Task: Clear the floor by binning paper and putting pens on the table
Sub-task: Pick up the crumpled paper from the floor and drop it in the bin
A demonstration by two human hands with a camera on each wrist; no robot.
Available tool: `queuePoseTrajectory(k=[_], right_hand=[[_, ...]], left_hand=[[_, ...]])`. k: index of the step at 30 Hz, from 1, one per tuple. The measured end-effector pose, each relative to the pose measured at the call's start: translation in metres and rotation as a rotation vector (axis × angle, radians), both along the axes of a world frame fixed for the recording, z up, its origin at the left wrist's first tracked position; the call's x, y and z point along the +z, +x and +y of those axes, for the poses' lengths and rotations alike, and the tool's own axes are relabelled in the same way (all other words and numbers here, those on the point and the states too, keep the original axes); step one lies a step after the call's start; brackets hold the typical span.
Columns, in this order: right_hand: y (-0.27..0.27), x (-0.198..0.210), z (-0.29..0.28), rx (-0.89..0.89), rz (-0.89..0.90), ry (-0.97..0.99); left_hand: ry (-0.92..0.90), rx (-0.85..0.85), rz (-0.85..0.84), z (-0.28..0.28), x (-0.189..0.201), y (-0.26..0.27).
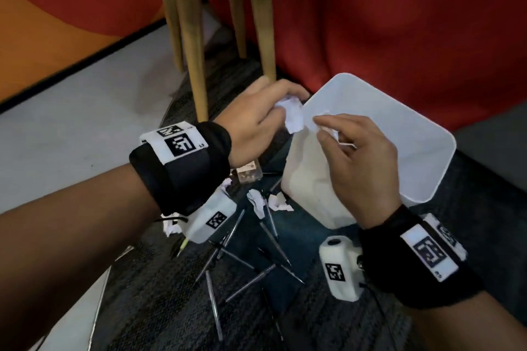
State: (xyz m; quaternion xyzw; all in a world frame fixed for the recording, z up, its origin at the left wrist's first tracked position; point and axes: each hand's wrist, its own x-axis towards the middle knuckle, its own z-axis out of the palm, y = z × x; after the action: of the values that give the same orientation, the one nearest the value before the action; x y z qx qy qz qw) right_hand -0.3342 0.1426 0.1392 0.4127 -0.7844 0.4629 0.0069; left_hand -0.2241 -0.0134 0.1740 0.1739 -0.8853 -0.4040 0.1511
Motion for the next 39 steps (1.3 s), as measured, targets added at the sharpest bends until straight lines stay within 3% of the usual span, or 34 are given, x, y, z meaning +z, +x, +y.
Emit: queuePoseTrajectory(k=[4,11,17,23,31,39], right_hand=[[-0.036,-0.001,0.021,-0.142,0.076,0.092],[-0.051,-0.010,0.016,-0.229,-0.086,0.403],[-0.049,-0.007,0.014,-0.294,-0.151,0.409],[-0.048,-0.010,0.013,-0.308,-0.087,0.340],[-0.051,-0.015,0.017,-0.302,-0.067,0.254],[-0.049,-0.016,0.017,-0.290,-0.044,0.204]], left_hand=[[-0.042,-0.039,0.061,0.010,0.013,-0.033],[-0.028,0.032,0.010,0.026,0.003,-0.066],[-0.062,0.030,-0.075,0.028,-0.008,-0.077],[-0.136,-0.003,-0.055,0.030,-0.018,-0.085],[-0.197,-0.107,-0.167,0.031,-0.022,-0.085],[-0.277,-0.052,-0.025,0.022,-0.018,-0.067]])
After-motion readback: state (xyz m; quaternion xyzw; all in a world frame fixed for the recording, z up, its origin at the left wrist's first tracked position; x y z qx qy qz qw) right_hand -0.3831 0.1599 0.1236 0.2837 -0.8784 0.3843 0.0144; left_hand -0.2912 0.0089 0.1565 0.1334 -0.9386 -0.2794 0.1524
